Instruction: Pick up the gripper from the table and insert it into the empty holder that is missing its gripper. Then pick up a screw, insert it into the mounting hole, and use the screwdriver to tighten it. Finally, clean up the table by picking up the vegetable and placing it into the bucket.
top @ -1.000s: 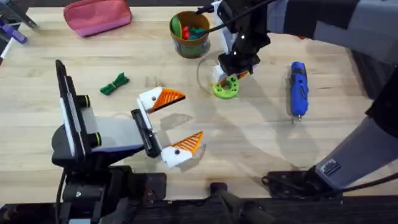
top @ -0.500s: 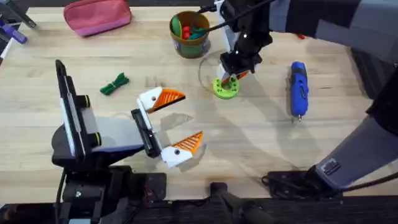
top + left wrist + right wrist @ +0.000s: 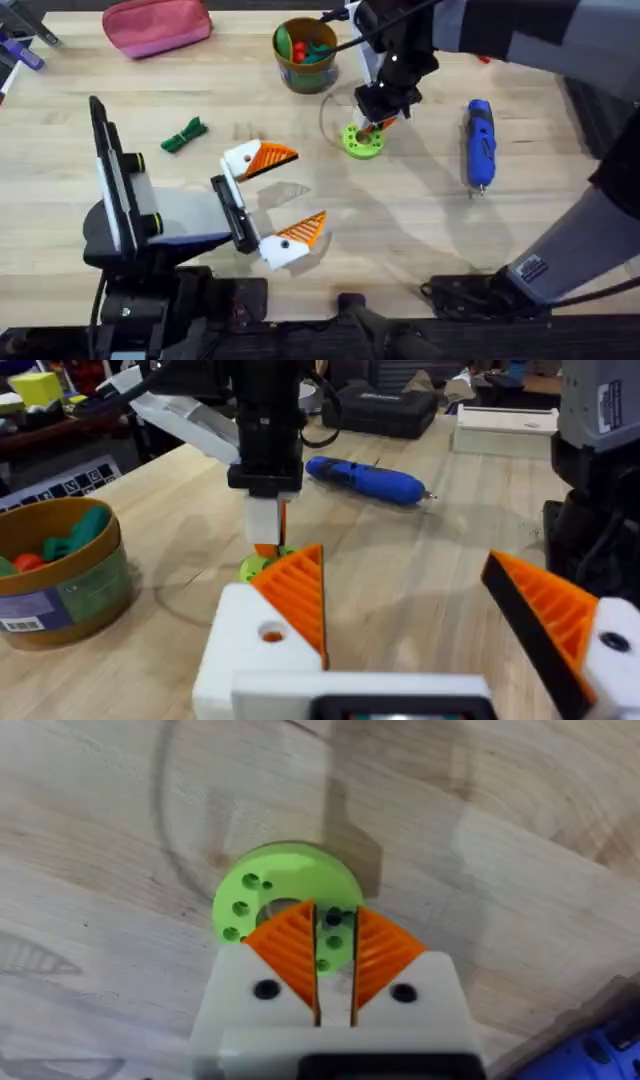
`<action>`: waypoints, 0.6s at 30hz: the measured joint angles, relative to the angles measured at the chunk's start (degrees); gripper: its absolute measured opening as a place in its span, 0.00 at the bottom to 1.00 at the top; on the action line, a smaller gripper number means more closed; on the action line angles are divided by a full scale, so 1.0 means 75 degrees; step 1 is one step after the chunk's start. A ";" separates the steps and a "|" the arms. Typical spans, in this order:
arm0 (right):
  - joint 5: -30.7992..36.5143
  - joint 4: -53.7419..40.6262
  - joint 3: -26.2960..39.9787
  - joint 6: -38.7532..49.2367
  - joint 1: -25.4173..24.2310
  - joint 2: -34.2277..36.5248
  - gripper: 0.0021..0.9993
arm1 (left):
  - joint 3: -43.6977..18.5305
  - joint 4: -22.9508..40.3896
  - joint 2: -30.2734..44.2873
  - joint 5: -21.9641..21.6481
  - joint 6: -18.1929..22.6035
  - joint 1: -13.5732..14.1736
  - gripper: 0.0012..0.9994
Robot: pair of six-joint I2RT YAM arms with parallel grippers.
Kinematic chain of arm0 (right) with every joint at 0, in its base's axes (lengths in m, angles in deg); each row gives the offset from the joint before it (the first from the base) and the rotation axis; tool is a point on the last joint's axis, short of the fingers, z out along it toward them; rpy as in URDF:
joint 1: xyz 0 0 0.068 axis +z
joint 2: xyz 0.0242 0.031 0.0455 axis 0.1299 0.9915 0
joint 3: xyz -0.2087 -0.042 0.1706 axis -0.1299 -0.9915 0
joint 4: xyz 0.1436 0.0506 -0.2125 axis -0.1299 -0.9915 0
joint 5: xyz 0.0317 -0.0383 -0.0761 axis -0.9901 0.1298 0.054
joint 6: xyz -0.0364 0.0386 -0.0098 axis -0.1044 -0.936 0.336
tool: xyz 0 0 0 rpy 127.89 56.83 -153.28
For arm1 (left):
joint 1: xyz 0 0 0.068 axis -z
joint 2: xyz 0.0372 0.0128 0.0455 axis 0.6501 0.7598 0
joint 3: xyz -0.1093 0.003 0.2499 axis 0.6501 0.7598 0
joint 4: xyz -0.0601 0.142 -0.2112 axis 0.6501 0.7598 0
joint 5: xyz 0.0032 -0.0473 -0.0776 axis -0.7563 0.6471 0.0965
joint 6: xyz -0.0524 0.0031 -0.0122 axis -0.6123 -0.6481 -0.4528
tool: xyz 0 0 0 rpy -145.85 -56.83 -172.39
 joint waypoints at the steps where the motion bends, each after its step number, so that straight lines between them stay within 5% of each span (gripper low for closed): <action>1: 0.0000 0.0000 0.0000 0.0003 0.0000 0.0002 0.14 | 0.0000 0.0000 -0.0001 0.0000 0.0000 0.0000 0.99; 18: 0.0000 0.0131 0.0000 0.0003 0.0000 0.0002 0.09 | 0.0000 0.0000 0.0000 0.0000 0.0000 0.0000 0.99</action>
